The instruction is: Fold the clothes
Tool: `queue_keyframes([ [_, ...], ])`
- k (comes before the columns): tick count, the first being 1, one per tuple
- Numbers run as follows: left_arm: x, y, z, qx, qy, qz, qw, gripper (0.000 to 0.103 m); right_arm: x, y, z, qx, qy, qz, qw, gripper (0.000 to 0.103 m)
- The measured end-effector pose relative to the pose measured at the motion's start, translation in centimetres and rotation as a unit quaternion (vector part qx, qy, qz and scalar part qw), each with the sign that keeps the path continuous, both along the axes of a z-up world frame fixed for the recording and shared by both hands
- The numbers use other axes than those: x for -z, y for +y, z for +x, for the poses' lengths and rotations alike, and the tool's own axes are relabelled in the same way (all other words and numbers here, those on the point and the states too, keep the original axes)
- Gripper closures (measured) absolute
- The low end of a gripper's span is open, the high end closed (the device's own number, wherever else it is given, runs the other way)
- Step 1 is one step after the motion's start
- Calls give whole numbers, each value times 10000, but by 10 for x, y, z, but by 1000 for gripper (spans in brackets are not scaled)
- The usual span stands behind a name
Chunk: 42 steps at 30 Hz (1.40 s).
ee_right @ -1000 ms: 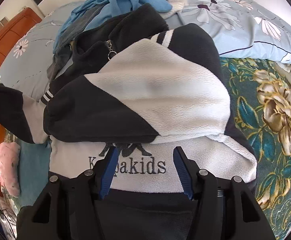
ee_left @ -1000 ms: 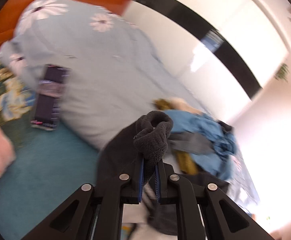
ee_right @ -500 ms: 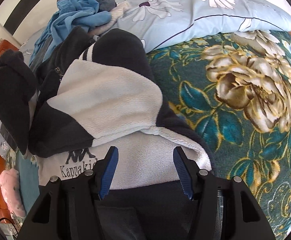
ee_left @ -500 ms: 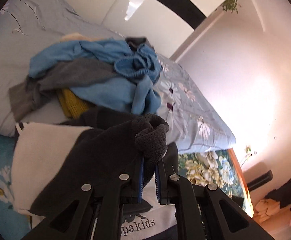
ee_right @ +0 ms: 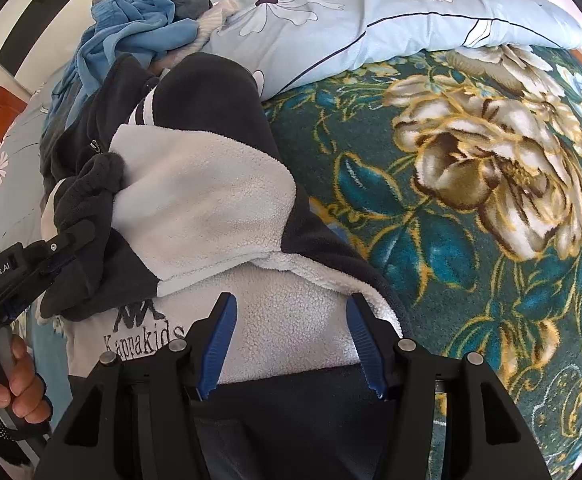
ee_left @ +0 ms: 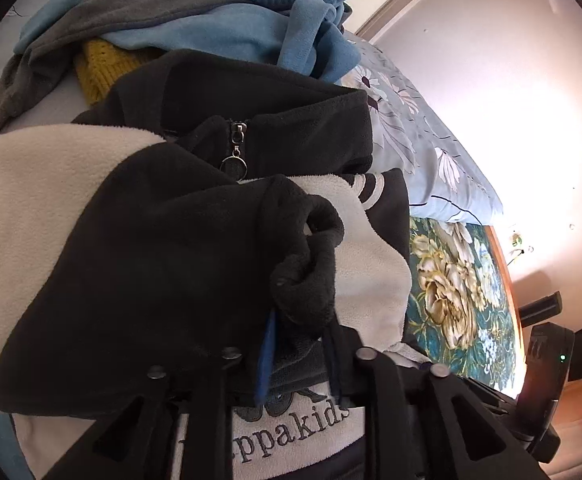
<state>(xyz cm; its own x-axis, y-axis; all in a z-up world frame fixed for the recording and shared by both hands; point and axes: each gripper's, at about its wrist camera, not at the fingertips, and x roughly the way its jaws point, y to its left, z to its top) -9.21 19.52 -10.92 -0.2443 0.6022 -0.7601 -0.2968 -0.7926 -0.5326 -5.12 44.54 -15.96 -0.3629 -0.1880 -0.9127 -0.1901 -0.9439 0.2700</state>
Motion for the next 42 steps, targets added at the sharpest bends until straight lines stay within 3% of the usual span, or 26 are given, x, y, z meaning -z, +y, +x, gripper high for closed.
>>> queue_keyframes([
  [2,-6,-9,6,17,11,145,9999,29,-4,-4,-3,-58,30,6,10000,44],
  [5,-24,-34,20,-20,181,345,9992,21,-15,-13,-9,-163,192,-67,9997,44],
  [7,-35,-61,33,-181,457,249,9985,14,-25,-20,-15,-238,355,-245,9988,44],
  [9,-38,-91,47,-441,772,-205,9958,9,-32,-28,-22,-339,495,-485,9970,44],
  [12,-30,-136,66,-907,1090,-1104,9837,8,-37,-46,-43,-577,546,-809,9936,44],
  [14,-14,-164,71,-1108,957,-1477,9781,8,-38,-60,-58,-754,541,-929,9913,44],
  [18,19,-187,72,-1380,745,-1748,9720,8,-20,-84,-78,-846,355,-947,9913,45],
  [20,28,-195,74,-1432,738,-1827,9699,8,-10,-90,-86,-761,233,-1043,9914,45],
  [22,27,-201,71,-1399,779,-1598,9741,8,-1,-95,-91,-670,139,-1151,9910,44],
  [26,30,-199,70,-1212,978,-1709,9729,8,2,-100,-92,-444,131,-1178,9920,47],
  [29,33,-200,67,-1171,1000,-1675,9738,8,-3,-99,-93,-158,204,-1263,9917,73],
  [31,35,-201,67,-1168,1024,-1675,9736,8,-10,-102,-94,-123,241,-1257,9917,81],
  [37,46,-204,66,-1215,940,-1658,9741,8,-71,-123,-100,-633,705,-1310,9868,85],
  [42,44,-215,65,-1553,868,-1533,9720,8,-136,-129,-96,-1392,1409,-799,9769,85],
])
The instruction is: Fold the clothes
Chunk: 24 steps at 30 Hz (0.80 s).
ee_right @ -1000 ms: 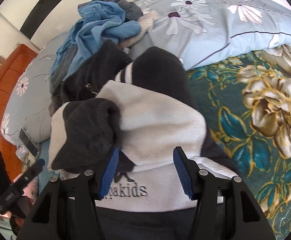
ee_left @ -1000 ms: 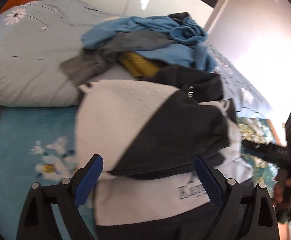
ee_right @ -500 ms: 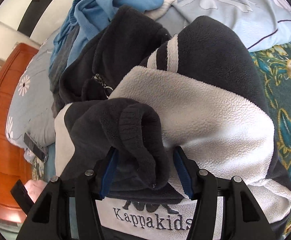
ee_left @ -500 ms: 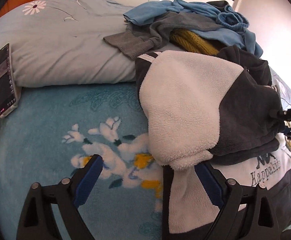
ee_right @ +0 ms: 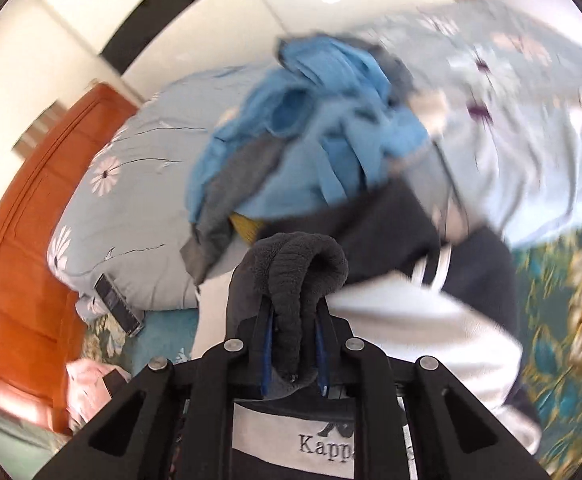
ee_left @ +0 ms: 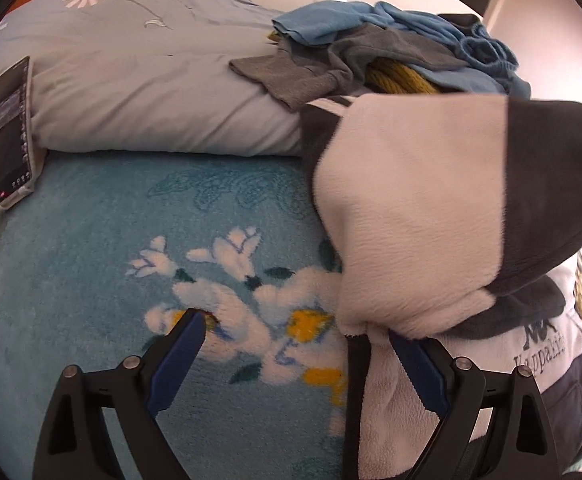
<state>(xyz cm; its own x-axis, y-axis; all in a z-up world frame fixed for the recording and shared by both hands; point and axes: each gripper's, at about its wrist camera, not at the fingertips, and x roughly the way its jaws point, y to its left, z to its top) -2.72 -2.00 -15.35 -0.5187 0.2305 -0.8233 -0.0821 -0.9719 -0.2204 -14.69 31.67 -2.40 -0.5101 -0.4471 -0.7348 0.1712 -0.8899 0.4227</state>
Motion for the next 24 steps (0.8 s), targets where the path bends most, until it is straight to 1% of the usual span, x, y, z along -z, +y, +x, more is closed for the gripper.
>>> queue_keyframes([
  [2,0,0,2,-41,-26,24,10000,8,-11,4,8,-135,207,371,9990,85],
  [5,0,1,6,-84,-51,48,9999,8,0,20,6,21,99,796,9968,85],
  [6,1,2,7,-86,-66,56,9999,8,8,26,3,138,7,841,9964,85],
  [9,2,3,11,-50,-132,122,9998,7,40,56,5,560,-323,746,9951,85],
  [12,3,4,14,-39,-171,150,9997,7,68,73,9,798,-683,702,9920,85],
  [14,5,5,15,-14,-175,127,9998,7,83,80,11,930,-837,654,9900,85],
  [19,10,8,16,-15,-264,81,9996,6,105,86,5,1137,-1019,619,9863,85],
  [20,10,8,17,-66,-288,79,9995,6,108,86,4,1150,-1045,641,9858,85],
  [24,6,9,21,15,-322,87,9994,6,114,86,2,1230,-1129,556,9844,84],
])
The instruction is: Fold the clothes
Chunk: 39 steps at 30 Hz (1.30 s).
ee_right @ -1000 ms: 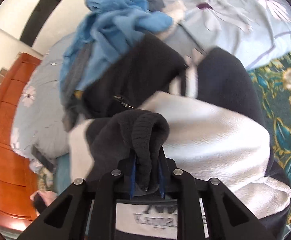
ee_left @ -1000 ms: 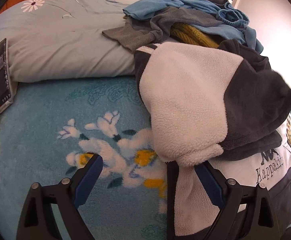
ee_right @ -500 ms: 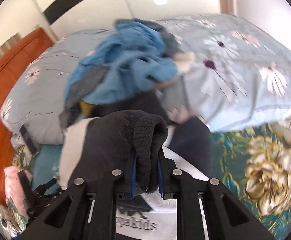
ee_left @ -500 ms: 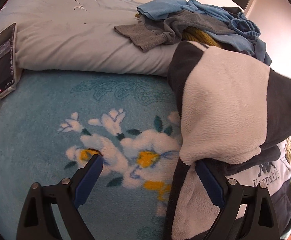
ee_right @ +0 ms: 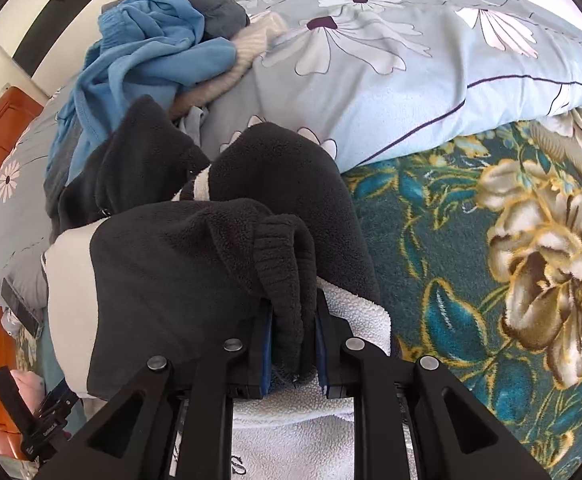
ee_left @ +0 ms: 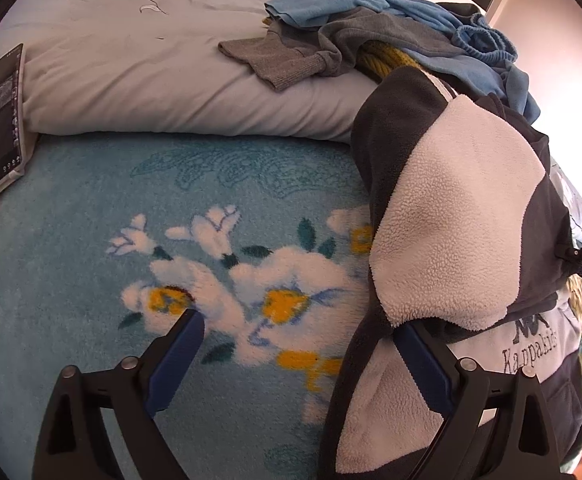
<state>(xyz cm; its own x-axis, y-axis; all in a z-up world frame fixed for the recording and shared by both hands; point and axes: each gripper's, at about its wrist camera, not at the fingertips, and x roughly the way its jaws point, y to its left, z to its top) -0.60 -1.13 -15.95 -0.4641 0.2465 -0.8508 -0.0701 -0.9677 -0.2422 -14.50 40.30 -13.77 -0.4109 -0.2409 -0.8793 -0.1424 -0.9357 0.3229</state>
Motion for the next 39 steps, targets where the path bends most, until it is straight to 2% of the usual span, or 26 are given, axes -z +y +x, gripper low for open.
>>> queue_keyframes([
  [5,-8,-6,7,27,-199,469,9987,7,-8,-1,2,-31,-63,-34,10000,81],
  [10,-30,-19,17,-96,-60,497,9987,7,-28,-3,9,-282,-82,291,9991,62],
  [11,-33,-17,-1,-124,-24,453,9989,7,-34,-3,11,-323,-49,345,9989,58],
  [15,-53,-6,-34,-16,252,420,9988,7,-59,-16,19,-645,159,815,9945,57],
  [17,-63,13,-55,165,406,410,9982,7,-71,-26,20,-802,274,1250,9885,57],
  [19,-69,31,-63,369,491,406,9973,7,-75,-35,17,-752,385,1448,9859,57],
  [21,-75,50,-71,572,574,401,9959,7,-81,-16,19,-437,374,1279,9901,57],
  [23,-78,66,-78,755,626,429,9942,7,-88,-3,19,-170,490,851,9950,57],
  [26,-73,87,-84,952,597,428,9927,7,-90,-18,21,-457,594,360,9965,57],
  [30,-61,102,-88,1032,444,454,9926,7,-75,-59,19,-1381,560,236,9886,57],
  [32,-54,103,-89,1011,352,419,9934,7,-61,-68,15,-1583,422,407,9856,57],
  [34,-47,103,-90,989,268,366,9941,7,-49,-61,11,-1424,304,510,9880,57],
  [39,-31,98,-99,884,-64,443,9951,7,-25,-39,0,-1012,126,77,9948,57],
])
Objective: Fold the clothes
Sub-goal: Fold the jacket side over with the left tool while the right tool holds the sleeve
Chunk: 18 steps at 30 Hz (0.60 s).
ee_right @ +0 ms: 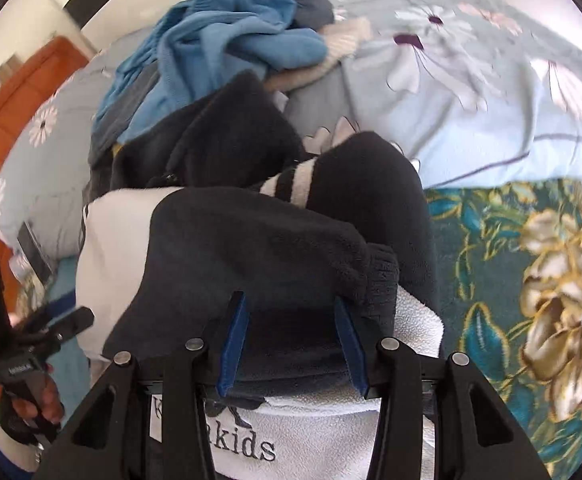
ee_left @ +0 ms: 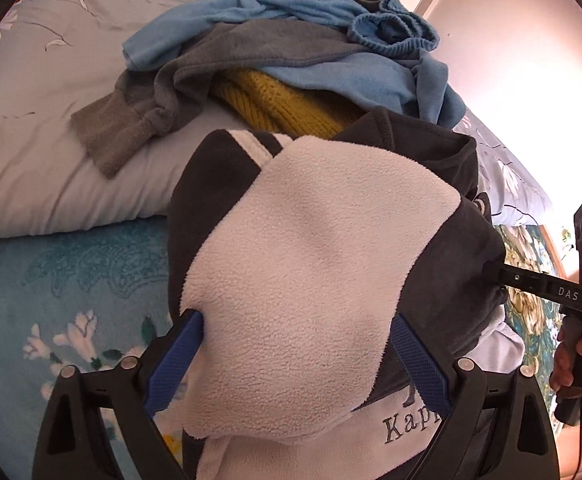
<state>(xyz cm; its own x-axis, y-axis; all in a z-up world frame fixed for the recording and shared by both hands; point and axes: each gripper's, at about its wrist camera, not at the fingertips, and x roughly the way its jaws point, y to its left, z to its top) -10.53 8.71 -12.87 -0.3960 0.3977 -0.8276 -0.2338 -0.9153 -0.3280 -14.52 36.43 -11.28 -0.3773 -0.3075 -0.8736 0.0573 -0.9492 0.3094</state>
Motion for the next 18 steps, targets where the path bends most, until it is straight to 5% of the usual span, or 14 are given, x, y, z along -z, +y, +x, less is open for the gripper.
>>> queue_keyframes([
  [8,-12,-18,17,-126,-69,387,9991,6,-20,-4,13,48,62,-78,9999,57],
  [14,-23,-34,48,-545,-93,1020,9932,0,-27,19,50,255,49,-193,9995,41],
  [18,-34,-31,65,-552,-106,1025,9931,0,-26,38,76,430,37,-332,9985,38],
])
